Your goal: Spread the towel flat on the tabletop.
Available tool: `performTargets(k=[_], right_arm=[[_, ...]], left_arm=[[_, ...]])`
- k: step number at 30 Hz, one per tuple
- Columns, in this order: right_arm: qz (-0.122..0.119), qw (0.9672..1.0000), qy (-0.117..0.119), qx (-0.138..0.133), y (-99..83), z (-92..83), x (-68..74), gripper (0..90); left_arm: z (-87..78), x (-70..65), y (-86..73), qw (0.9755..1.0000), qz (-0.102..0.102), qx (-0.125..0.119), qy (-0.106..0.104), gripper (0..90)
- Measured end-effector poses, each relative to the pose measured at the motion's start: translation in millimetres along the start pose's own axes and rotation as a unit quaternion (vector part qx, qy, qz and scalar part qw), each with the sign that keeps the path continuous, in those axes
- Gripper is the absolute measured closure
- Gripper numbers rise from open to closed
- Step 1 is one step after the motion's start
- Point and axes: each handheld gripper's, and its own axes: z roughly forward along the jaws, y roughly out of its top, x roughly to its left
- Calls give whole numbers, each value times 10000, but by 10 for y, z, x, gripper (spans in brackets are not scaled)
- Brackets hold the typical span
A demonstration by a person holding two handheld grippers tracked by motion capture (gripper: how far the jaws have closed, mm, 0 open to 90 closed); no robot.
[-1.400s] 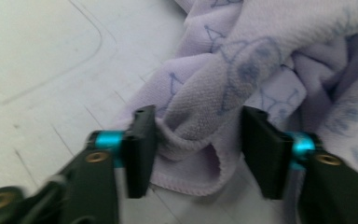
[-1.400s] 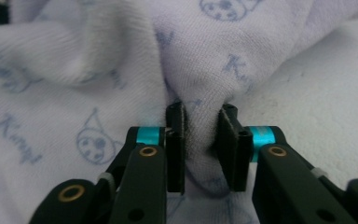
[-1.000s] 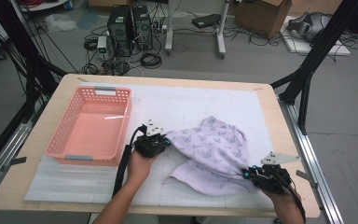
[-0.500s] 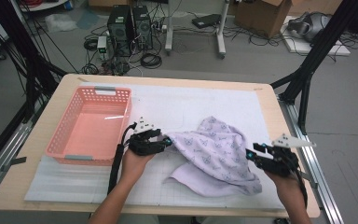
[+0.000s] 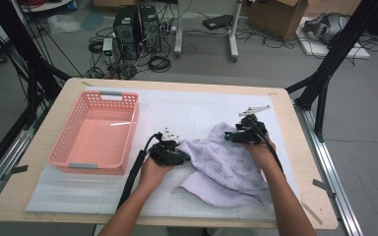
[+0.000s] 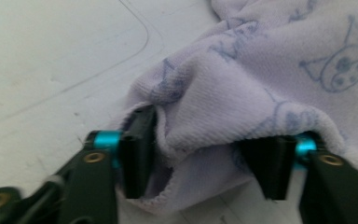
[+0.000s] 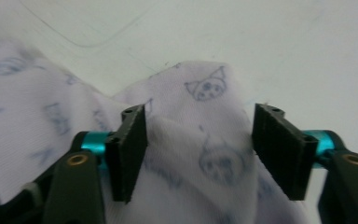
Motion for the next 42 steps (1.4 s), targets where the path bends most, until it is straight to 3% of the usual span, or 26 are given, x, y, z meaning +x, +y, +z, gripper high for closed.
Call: performTargets(k=[1,2,5,6,7,8,9,10,11,12,13,14,15,17,18,19,21,24,26,27,28,29,31,35,39,42], right_arm=[[-72,9999,10,142,29,96,5,338],[-165,9993,15,329,73,268,12,330],[-154,9985,112,519,92,396,4,375],[-117,9987,166,469,97,417,-10,489],[-79,9987,286,416,108,411,-29,671],[-41,9983,416,400,121,401,-41,716],[-134,9989,323,311,164,352,-50,753],[-97,9996,253,62,187,289,-66,755],[-97,9996,253,62,187,289,-66,755],[197,9977,93,-642,227,112,-128,754],[307,9943,-42,-1020,239,6,-167,752],[444,9892,-97,-1391,248,-105,-202,749],[444,9892,-97,-1391,248,-105,-202,749],[531,9788,-218,-1964,250,-309,-257,743],[580,9761,-205,-2086,246,-384,-259,742],[532,9763,-225,-2088,239,-437,-255,742],[348,9802,-198,-1940,204,-491,-222,740],[102,9853,-72,-1706,54,-544,-157,741],[-10,9871,28,-1603,-101,-588,-116,742],[-91,9902,181,-1379,-268,-627,-80,741],[-194,9915,140,-1276,-352,-651,-49,742],[-194,9915,140,-1276,-352,-651,-49,742],[-246,9920,236,-1217,-522,-685,-13,743],[-496,9947,286,-849,-776,-699,92,745],[-801,9953,162,-512,-935,-704,189,743],[-790,9952,175,-544,-1014,-724,215,736]], left_arm=[[-3,-3,9,9999,53,20,85,555],[-14,10,16,9999,71,35,110,740],[-38,67,36,10000,-31,27,54,807],[-48,73,47,9999,-11,-21,125,817],[-61,81,68,9998,-12,-49,210,824],[-79,92,95,9994,17,-107,334,829],[-103,111,130,9989,18,-218,410,830],[-134,131,177,9983,-3,-338,478,830],[-170,147,226,9971,-27,-499,570,830],[-206,169,287,9963,-10,-576,634,830],[-274,202,413,9937,16,-804,786,829],[-274,202,413,9937,16,-804,786,828],[-308,214,474,9918,55,-946,863,828],[-351,223,561,9891,-8,-1212,834,820],[-347,214,578,9896,-14,-1216,774,813],[-325,193,574,9905,26,-1157,741,808],[-272,169,531,9944,143,-831,632,796],[-226,117,384,9962,100,-748,425,786],[-201,86,307,9982,145,-529,254,746],[-199,62,264,9982,163,-515,240,707],[-206,44,219,9981,175,-550,197,693],[-211,29,181,9982,179,-547,159,693],[-214,6,107,9990,145,-416,71,636],[-248,-4,28,9998,121,-131,-120,546],[-371,-5,44,9991,31,-310,-304,486],[-464,1,90,9967,-148,-637,-480,445]])
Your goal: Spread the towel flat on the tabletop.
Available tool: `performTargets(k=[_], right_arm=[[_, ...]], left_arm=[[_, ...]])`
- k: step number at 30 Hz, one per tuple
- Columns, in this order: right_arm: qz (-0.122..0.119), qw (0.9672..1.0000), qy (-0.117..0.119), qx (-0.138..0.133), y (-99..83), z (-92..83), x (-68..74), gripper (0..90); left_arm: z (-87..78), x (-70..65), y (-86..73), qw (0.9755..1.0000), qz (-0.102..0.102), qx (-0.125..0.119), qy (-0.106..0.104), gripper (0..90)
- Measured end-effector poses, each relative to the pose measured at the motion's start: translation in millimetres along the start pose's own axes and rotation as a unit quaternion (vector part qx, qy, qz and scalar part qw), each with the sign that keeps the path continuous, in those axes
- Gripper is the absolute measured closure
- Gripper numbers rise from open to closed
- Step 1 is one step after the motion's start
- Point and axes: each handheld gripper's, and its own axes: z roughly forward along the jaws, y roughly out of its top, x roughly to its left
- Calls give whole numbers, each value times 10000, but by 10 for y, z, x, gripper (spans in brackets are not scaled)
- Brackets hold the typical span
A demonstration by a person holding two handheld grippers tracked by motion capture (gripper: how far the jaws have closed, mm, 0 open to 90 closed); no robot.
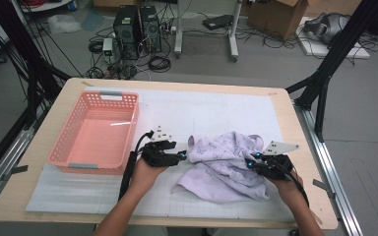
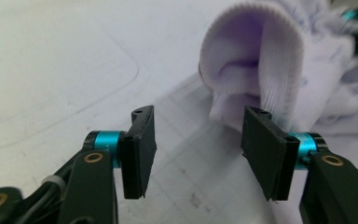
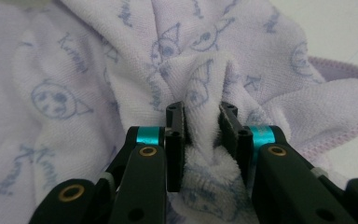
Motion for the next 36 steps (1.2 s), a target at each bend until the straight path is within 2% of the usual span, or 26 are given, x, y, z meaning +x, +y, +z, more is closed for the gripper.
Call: performTargets(k=[3,8,10,13,15,17,18,21,23,25,27,30,32,34,36], right_arm=[[104,9999,8,-49,-31,-8,8,736],[115,9998,99,-121,-74,-3,68,736],[201,9996,124,-156,-82,-5,56,731],[241,9995,157,-152,-68,1,48,694],[358,9990,237,-153,-59,4,42,633],[490,9980,374,-141,-43,-7,19,561],[541,9975,439,-147,-29,-22,7,538],[716,9955,499,-362,43,-123,-44,514],[855,9934,425,-634,128,-212,-115,517],[967,9921,127,-787,249,-278,-191,549],[1044,9911,-89,-827,385,-282,-281,580],[1127,9912,-212,-661,553,-147,-417,578],[1100,9933,-232,-281,619,25,-479,548],[1126,9934,-203,12,632,217,-522,503],[1136,9930,-146,287,614,396,-534,494]], left_arm=[[-45,-5,94,9997,-94,-186,-161,417],[15,-52,247,9990,-64,-367,-266,385],[103,-73,287,9988,-60,-377,-307,377],[308,-111,309,9990,-87,-151,-401,372],[453,-125,282,9989,-104,83,-452,469],[574,-141,240,9986,-145,319,-390,598],[611,-152,220,9985,-102,397,-349,662],[646,-188,189,9988,17,395,-302,738],[629,-188,193,9988,75,384,-306,750],[615,-184,196,9986,111,400,-322,753],[605,-186,193,9984,138,423,-338,754],[598,-200,192,9983,184,437,-341,754],[594,-195,192,9981,210,455,-360,754],[593,-185,188,9981,186,451,-388,754],[591,-166,184,9979,204,463,-404,754]])
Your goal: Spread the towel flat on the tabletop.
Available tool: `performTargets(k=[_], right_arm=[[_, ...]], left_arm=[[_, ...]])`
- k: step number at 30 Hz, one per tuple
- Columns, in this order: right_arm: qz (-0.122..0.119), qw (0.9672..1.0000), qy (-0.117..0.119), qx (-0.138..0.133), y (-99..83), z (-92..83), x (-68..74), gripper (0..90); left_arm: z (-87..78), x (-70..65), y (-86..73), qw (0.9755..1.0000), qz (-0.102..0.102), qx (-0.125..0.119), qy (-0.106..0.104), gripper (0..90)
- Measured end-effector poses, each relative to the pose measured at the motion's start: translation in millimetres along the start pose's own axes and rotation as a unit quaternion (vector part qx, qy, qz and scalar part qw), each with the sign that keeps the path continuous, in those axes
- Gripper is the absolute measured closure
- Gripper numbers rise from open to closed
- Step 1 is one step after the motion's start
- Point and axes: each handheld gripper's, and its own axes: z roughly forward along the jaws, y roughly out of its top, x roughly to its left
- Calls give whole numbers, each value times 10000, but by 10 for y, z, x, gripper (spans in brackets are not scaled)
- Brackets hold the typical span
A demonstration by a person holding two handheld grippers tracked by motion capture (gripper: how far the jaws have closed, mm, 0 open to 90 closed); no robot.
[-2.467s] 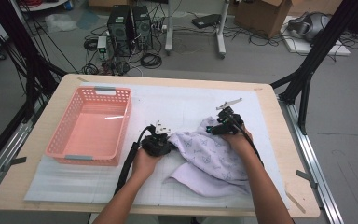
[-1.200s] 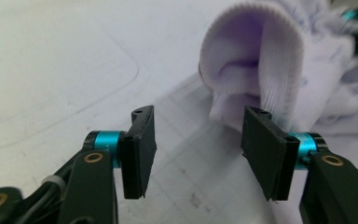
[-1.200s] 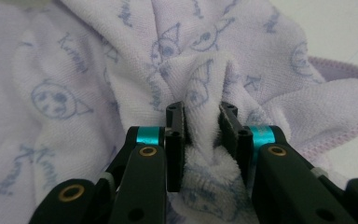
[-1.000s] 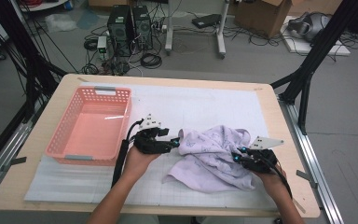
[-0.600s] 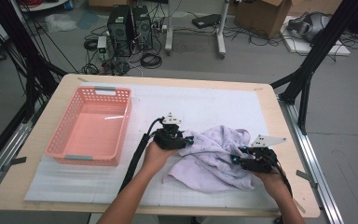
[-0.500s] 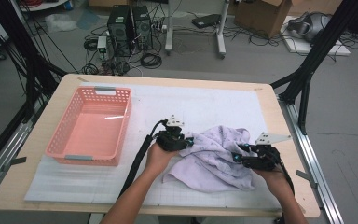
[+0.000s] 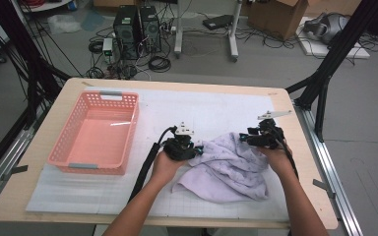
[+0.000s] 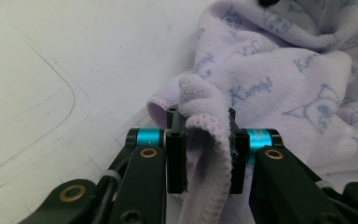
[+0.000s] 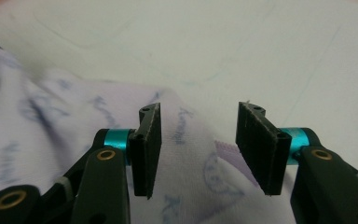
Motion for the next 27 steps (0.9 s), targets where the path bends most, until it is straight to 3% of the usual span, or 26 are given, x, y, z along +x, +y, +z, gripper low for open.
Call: performTargets(k=[2,4,5,7,8,9,12,15,16,17,18,20,21,23,24,25,26,27], right_arm=[[-34,9994,179,302,-19,168,1,552],[-192,9979,346,520,-23,278,22,736],[-343,9976,278,526,-6,295,34,831],[-554,9980,-188,242,57,265,44,854],[-394,9979,-495,-137,137,232,2,859],[-394,9979,-495,-137,137,232,2,859],[-181,9955,-721,-582,268,240,-54,860],[-179,9909,-1006,-871,437,295,-42,860],[-182,9890,-1099,-972,497,313,-35,860],[-202,9864,-1214,-1085,560,327,-27,859],[-209,9828,-1375,-1215,618,335,-23,859],[-88,9741,-1580,-1617,727,324,-43,859],[40,9680,-1734,-1813,766,306,-51,858],[368,9606,-1859,-2031,825,275,-97,848],[485,9602,-1862,-2027,842,278,-119,836],[456,9608,-1915,-1951,846,285,-138,815],[476,9624,-1900,-1884,835,293,-150,768],[536,9662,-1792,-1776,820,299,-177,705]], left_arm=[[-4,30,-2,10000,-28,-32,8,753],[-36,77,10,9999,-22,-119,116,753],[-64,107,21,9994,-49,-246,224,757],[-139,197,47,9973,-126,-489,535,773],[-175,250,64,9957,-147,-575,709,779],[-210,300,82,9936,-220,-688,871,779],[-303,413,157,9875,-307,-1005,1173,787],[-341,474,210,9805,-317,-1133,1574,781],[-344,493,211,9773,-399,-1183,1712,748],[-341,510,207,9759,-508,-1189,1759,681],[-326,519,199,9763,-584,-1139,1743,602],[-300,508,184,9799,-511,-931,1691,513],[-290,495,177,9816,-447,-862,1646,491],[-275,470,170,9840,-370,-777,1558,458],[-268,460,166,9853,-371,-758,1485,452],[-261,449,157,9865,-394,-733,1409,446],[-251,437,147,9874,-407,-712,1351,445],[-232,425,132,9886,-407,-705,1270,442]])
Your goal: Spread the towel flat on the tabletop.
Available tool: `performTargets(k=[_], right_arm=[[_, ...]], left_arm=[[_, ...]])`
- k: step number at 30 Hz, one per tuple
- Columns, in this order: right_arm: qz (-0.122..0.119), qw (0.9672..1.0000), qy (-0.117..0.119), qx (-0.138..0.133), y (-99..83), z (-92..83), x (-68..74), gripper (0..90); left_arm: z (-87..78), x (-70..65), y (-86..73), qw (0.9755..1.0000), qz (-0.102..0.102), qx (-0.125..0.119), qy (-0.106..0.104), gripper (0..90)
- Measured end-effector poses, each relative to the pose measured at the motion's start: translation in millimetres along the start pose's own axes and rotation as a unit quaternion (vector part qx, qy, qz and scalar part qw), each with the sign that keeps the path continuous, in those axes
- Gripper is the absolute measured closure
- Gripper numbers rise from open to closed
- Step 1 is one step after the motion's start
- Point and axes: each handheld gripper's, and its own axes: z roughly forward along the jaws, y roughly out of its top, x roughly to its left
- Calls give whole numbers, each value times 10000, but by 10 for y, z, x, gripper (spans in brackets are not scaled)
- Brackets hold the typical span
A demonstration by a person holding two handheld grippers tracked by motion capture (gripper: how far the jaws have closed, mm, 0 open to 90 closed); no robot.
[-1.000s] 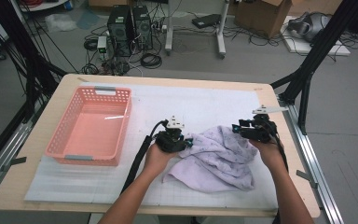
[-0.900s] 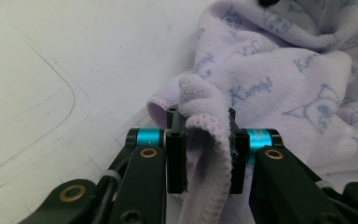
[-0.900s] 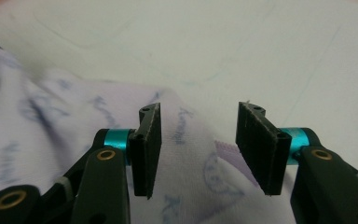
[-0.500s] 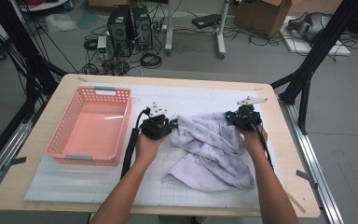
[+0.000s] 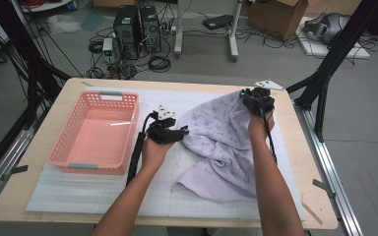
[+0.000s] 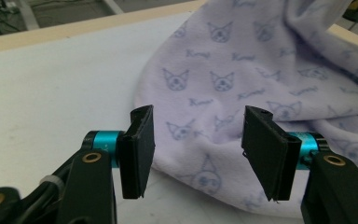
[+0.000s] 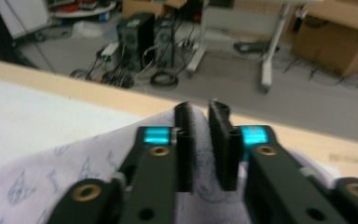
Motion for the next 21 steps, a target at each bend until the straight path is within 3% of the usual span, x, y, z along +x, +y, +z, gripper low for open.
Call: performTargets(k=[3,12,16,19,21], right_arm=[[-2,9995,207,255,-43,-34,-57,649],[168,9960,850,209,-112,-515,-234,600],[-1,9937,1070,339,-338,-828,-234,577],[23,9909,1231,550,-578,-1086,-246,539],[-12,9902,1283,543,-742,-1261,-260,541]], left_arm=[[68,-63,-68,9995,24,139,-280,439],[311,-320,-232,9937,123,616,-929,406],[386,-431,-280,9915,238,764,-1029,397],[417,-514,-311,9911,450,787,-971,398],[422,-549,-321,9911,568,788,-905,407]])
